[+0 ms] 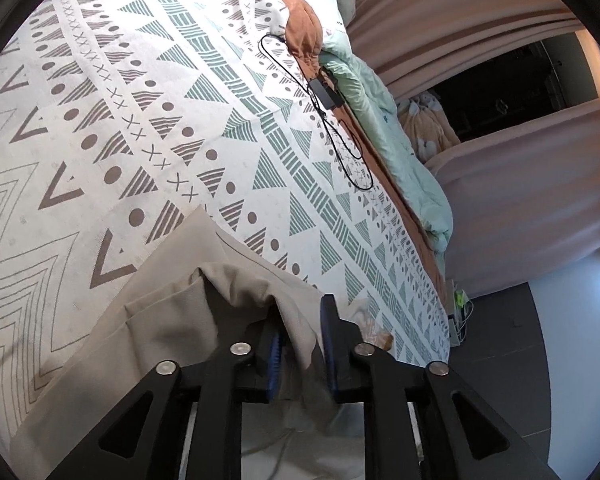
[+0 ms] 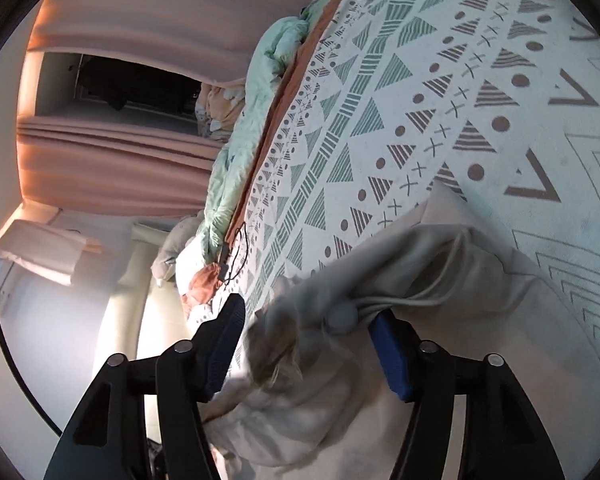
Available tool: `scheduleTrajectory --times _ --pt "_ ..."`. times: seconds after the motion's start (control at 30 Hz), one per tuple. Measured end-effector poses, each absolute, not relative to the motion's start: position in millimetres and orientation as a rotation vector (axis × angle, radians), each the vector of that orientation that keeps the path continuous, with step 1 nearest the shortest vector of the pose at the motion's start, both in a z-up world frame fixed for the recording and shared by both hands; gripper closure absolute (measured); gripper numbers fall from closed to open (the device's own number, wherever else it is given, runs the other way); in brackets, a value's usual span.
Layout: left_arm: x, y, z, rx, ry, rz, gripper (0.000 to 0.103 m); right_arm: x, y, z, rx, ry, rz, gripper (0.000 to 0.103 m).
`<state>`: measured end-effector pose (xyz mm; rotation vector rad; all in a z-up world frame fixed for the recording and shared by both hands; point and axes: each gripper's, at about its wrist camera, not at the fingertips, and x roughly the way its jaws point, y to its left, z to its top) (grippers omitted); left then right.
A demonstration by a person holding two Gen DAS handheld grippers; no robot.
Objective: Fold large clothes
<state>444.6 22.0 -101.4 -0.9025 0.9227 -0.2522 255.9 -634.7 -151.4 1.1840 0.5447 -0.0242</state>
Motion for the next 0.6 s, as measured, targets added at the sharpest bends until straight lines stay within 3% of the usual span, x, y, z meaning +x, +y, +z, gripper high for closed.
scheduleTrajectory --times 0.1,0.13,0.6 --pt "437.0 25.5 -100.0 -0.889 0.882 -0.234 0.042 249.8 -633.0 -150.3 1.17 0.547 -0.034 0.039" --pt "433.0 27.3 -99.0 -0.882 0.869 -0.226 0.04 245.9 -632.5 -150.7 1.168 0.548 -0.036 0.039" --pt "344.2 82.3 -110.9 -0.892 0.89 -0.151 0.04 169.9 -622.8 -151.5 1.136 0.59 -0.137 0.039"
